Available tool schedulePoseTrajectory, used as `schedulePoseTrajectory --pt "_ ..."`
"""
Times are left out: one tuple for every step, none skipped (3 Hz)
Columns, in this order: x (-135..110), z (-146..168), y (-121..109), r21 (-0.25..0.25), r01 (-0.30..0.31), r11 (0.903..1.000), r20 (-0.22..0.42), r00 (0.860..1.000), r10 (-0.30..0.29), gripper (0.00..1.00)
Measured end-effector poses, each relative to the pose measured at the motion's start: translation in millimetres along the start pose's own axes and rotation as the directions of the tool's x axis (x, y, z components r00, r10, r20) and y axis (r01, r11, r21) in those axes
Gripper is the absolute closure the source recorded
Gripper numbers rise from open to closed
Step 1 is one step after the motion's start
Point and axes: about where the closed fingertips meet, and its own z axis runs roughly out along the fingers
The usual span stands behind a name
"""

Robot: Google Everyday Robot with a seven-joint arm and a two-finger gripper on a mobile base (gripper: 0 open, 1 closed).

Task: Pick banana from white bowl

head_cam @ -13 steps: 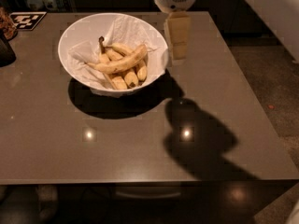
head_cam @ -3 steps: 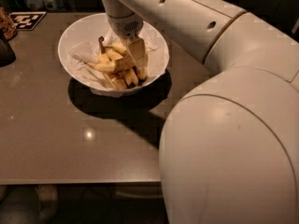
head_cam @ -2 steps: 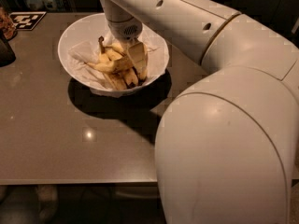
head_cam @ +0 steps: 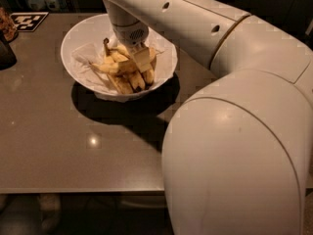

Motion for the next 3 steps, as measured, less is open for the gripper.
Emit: schedulePoseTrajectory --pt "0.0 0.0 0.0 0.0 0.0 1.0 0.0 1.0 0.0 0.98" --pt "9.0 -19.8 8.5 0.074 -0.045 0.9962 0.041 0.998 0.042 1.0" --pt "20.8 -54.3 35.1 0.152 -0.134 0.9792 0.107 0.987 0.119 1.0"
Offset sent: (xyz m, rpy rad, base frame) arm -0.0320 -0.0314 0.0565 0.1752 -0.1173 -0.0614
